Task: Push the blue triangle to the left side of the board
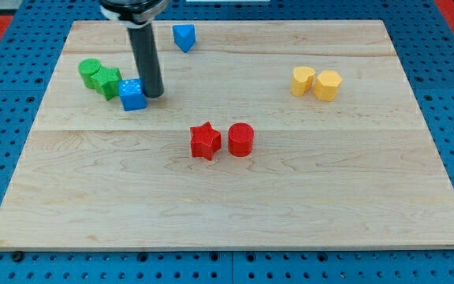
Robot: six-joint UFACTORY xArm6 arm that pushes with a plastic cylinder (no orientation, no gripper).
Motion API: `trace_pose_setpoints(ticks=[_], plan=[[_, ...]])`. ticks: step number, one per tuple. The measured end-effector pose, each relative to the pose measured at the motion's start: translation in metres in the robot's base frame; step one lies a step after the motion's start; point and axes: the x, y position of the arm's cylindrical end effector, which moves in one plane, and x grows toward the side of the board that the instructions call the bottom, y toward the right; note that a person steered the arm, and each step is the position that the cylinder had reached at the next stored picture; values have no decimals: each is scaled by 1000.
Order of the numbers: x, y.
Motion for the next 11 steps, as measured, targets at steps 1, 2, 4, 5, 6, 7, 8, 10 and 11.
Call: trace_pose_setpoints(ticks=[1, 2, 4, 5, 6, 7, 8, 10, 11], plan=[[27, 28], [15, -1], [-30, 57], [-75, 80], [-111, 80], [-147, 75], [-149, 26], [-143, -40], [-143, -52]])
